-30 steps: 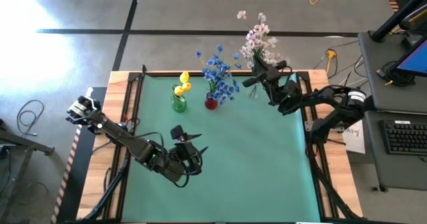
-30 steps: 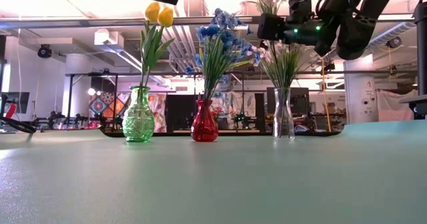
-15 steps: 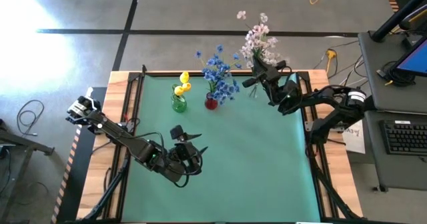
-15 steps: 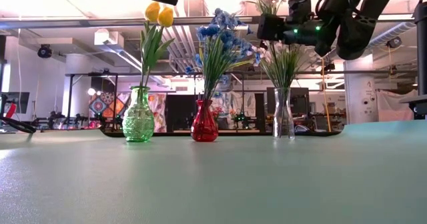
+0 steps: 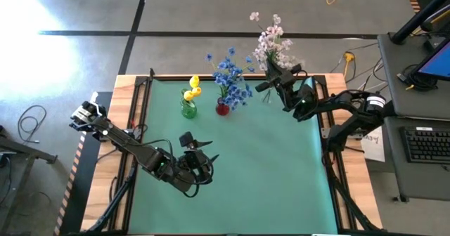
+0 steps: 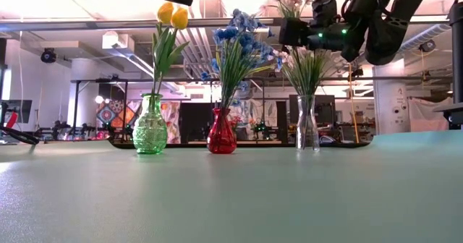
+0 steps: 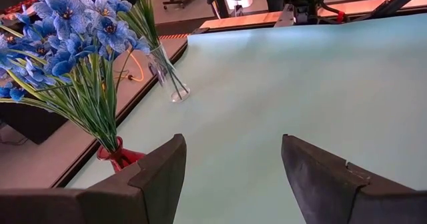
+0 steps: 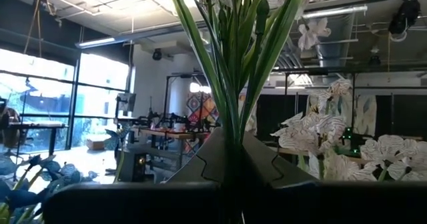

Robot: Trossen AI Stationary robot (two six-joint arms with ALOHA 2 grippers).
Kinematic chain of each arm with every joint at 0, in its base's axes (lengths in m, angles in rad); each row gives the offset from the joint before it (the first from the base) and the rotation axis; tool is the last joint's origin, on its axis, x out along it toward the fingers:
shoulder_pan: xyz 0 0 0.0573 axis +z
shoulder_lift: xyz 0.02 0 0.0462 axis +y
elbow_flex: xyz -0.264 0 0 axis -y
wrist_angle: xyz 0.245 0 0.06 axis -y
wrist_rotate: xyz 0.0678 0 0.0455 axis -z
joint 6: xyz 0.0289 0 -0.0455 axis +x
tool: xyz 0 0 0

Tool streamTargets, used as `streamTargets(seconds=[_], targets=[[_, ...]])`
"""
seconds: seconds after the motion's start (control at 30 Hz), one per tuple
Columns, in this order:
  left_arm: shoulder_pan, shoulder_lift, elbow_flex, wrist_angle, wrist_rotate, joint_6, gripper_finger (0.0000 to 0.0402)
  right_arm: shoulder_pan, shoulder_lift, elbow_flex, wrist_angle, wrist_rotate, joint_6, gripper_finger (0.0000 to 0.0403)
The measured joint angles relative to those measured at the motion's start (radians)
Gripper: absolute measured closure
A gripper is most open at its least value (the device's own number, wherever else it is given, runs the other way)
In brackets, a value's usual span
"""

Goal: Sort flowers into vase by color
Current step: Put the white flower into the transparent vase

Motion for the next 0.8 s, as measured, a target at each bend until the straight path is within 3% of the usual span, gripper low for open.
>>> streamTargets(seconds=[0.8], targets=[[0.0, 0.0, 0.0, 0.001, 0.0, -0.01, 0.0171, 0.001, -0.006, 0.0, -0.052, 0.001, 0.001, 0.039]])
